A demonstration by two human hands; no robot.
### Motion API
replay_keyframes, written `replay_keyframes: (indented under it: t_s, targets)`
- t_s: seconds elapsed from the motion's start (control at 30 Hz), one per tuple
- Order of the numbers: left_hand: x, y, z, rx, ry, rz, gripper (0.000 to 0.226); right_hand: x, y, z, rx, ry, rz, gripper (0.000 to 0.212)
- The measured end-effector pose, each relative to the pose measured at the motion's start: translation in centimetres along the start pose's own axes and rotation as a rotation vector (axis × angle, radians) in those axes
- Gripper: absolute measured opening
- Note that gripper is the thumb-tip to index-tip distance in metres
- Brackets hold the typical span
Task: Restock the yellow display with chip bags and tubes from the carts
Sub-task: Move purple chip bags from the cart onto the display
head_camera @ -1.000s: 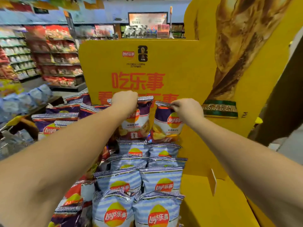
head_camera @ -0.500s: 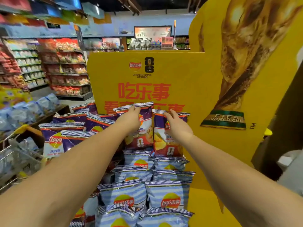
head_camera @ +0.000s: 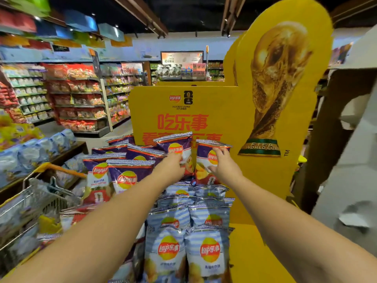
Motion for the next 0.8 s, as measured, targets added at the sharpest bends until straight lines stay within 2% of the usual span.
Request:
replay_keyframes:
  t_s: [0.13,0.2,0.33,0.5,0.67,0.8]
  targets:
    - [1.0,9.1,2.9,-0.016,0.167,0.014,0.020,2.3,10.3,-0.8,-0.060,-0.165,0.028,0.048]
    - [0.7,14.6,4.7,-0.026,0.251,0.009,0.021,3.0,17.1,-0.5,-0.111,-0.237,0.052,0.038]
    - [-2.2,25.1,9.0,-0.073,0.338,-0.054,0.029,3.7,32.2,1.7,-0.274,-0.365,0.069,0.033]
    - [-7.8,36.9,16.2,-0.161,0.564,-0.124,0.023,5.0,50.3,7.2,-0.467,-0.436,0.099,0.024]
    - [-15.7,48.1,24.6,-0.241,0.672,-0.330,0.021,7.2,66.2,14.3,-0.692,-0.435,0.077,0.019]
    - [-20.8,55.6,33.0,-0.348,0.641,-0.532,0.013,10.2,77.6,20.9,-0.905,-0.428,0.209,0.021]
Point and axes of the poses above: each hand's wrist, its own y-axis away from the middle knuckle, its own x-axis out of the back of the hand, z = x × y, the point moved 9 cm from there along -y, towards the middle knuckle, and after that the axes turned 6 degrees about -x, right-handed, at the moved point
